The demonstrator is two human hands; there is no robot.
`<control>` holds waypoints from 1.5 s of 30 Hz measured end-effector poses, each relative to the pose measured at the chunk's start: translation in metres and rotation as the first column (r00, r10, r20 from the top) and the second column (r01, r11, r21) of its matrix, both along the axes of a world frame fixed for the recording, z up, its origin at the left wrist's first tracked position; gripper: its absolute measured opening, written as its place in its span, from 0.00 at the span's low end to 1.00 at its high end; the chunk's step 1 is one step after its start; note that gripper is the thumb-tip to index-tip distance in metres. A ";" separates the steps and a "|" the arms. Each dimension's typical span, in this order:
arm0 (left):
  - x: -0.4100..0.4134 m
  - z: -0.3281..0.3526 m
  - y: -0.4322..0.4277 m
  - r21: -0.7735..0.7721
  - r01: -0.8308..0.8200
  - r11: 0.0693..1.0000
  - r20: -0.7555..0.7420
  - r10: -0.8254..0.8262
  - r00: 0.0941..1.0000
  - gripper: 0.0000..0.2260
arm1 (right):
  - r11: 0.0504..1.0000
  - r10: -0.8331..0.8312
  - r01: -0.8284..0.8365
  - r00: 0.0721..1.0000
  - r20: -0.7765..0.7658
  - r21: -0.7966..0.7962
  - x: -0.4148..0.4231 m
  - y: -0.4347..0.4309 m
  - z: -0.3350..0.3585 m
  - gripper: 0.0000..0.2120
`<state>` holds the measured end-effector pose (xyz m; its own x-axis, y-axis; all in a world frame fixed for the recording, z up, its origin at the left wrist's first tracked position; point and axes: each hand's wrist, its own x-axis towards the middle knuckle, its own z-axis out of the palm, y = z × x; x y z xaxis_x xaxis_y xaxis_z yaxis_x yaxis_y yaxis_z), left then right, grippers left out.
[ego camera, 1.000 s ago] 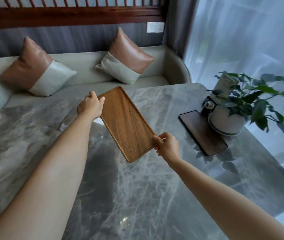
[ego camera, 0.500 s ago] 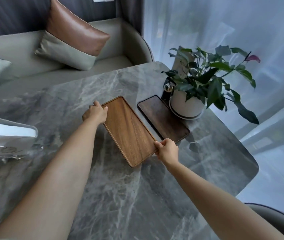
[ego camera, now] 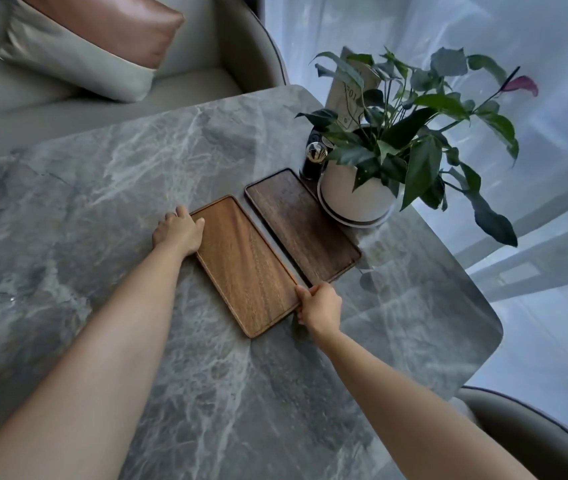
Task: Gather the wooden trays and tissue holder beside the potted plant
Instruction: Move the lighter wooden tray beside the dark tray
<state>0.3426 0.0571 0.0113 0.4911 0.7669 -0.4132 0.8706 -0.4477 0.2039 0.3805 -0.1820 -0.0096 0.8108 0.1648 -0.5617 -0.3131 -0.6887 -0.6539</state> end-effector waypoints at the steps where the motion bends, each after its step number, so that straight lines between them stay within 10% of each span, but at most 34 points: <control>1: 0.001 -0.002 0.001 0.000 0.000 1.000 -0.003 0.000 1.000 0.26 | 1.000 -0.008 0.008 1.000 -0.002 -0.002 0.000 0.001 -0.001 0.12; 32: 0.012 -0.005 -0.004 -0.038 0.063 0.997 0.036 -0.062 0.997 0.27 | 0.983 0.073 -0.050 0.989 0.126 -0.175 0.009 0.010 0.011 0.13; 45: -0.050 0.071 0.020 0.280 0.171 0.945 0.095 -0.205 0.974 0.28 | 0.919 0.376 -0.300 0.860 0.344 -0.255 -0.007 0.058 0.092 0.21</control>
<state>0.2923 0.0775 0.0827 0.6704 0.7298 -0.1338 0.7416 -0.6533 0.1521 0.3739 -0.1236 0.0823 0.8795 0.3910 -0.2711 0.2065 -0.8270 -0.5229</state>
